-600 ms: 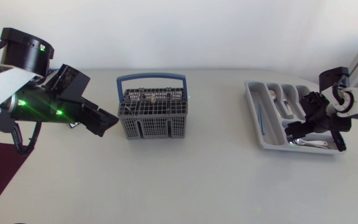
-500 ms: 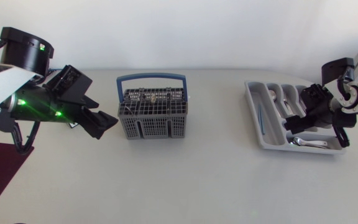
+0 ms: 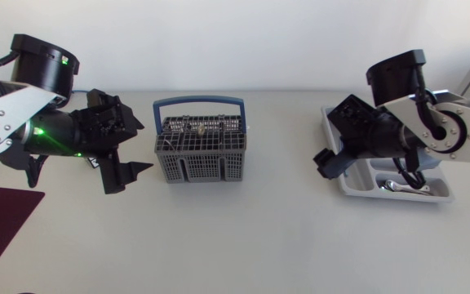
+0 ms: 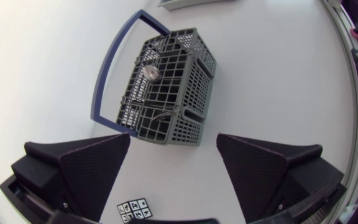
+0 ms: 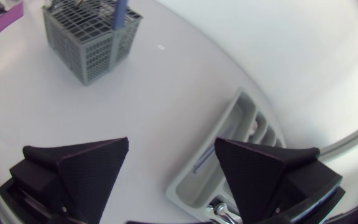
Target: Transfer all utensils from the basket to the drawer tray.
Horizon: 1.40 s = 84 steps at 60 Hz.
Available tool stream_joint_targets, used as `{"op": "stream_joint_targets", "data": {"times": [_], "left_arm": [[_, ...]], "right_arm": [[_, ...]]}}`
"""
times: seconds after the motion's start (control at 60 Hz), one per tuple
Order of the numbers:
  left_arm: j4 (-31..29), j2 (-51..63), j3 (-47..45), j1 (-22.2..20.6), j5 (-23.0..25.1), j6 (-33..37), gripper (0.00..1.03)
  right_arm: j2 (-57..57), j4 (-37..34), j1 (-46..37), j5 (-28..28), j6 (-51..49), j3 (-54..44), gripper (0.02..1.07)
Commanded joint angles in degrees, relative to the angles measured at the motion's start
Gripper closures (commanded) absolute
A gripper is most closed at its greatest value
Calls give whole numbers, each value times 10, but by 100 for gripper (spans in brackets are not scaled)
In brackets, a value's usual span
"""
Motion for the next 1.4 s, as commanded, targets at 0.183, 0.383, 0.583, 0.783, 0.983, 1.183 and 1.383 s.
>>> {"op": "stream_joint_targets", "data": {"times": [0.183,0.383,0.583,0.783,0.983,1.183,1.383], "left_arm": [[4,67,50,-12,-1,168,11],[5,142,98,1,-1,260,20],[8,206,142,17,1,339,44],[8,239,172,25,26,355,58],[8,251,176,25,39,361,71],[7,257,174,25,46,379,95],[1,257,190,24,52,380,100]], "right_arm": [[11,-9,100,-1,-24,-16,7],[47,1,137,-1,-22,-15,7],[93,28,144,0,-23,-17,7],[139,52,149,1,-25,-6,7],[172,60,171,6,-28,17,7],[185,63,178,9,-25,27,7],[187,70,178,9,-25,18,7]]}}
